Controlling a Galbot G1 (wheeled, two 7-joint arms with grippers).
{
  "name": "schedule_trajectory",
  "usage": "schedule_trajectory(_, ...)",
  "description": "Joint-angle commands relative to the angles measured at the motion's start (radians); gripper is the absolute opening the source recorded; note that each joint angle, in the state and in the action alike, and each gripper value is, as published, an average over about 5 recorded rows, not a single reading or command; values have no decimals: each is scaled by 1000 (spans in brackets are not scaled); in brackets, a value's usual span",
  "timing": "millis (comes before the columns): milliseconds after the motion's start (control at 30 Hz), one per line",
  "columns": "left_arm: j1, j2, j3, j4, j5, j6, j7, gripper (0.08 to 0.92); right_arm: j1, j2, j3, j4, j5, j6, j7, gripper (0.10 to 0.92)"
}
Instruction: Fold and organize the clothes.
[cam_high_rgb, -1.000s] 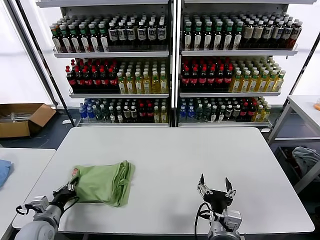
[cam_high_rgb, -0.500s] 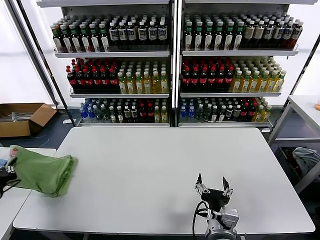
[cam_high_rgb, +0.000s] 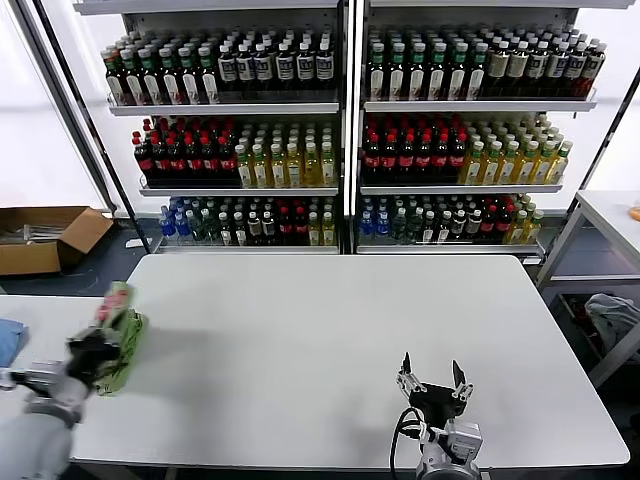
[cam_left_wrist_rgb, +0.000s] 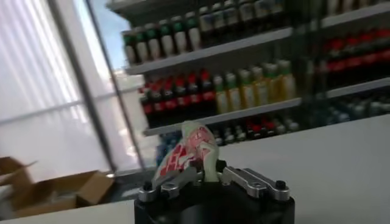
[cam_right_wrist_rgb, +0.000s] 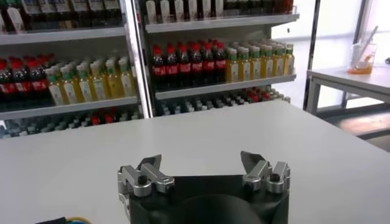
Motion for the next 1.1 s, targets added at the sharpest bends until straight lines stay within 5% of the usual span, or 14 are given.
schedule_trajectory(33,18,-291,634,-261,311,89,-77,216,-28,24,8,-4,-17,15,0,823)
schedule_trajectory(233,-76,-324,591,4,346,58,-73,293,-43,31,9,4,-25,20,-3,823)
schedule_trajectory(633,-153,-320,531,19,110,-27,-51,303,-17,45,-16,-30,-51,13,-3,823)
schedule_trajectory(867,-149,-333,546,-38,28,-101,-45,491,10,57,-30,-74,-22,-16,5,823)
schedule_trajectory(1100,-133,-285,387,-66,140,-29,-152,691,128,2,-99,-117,321,-143,-40,823)
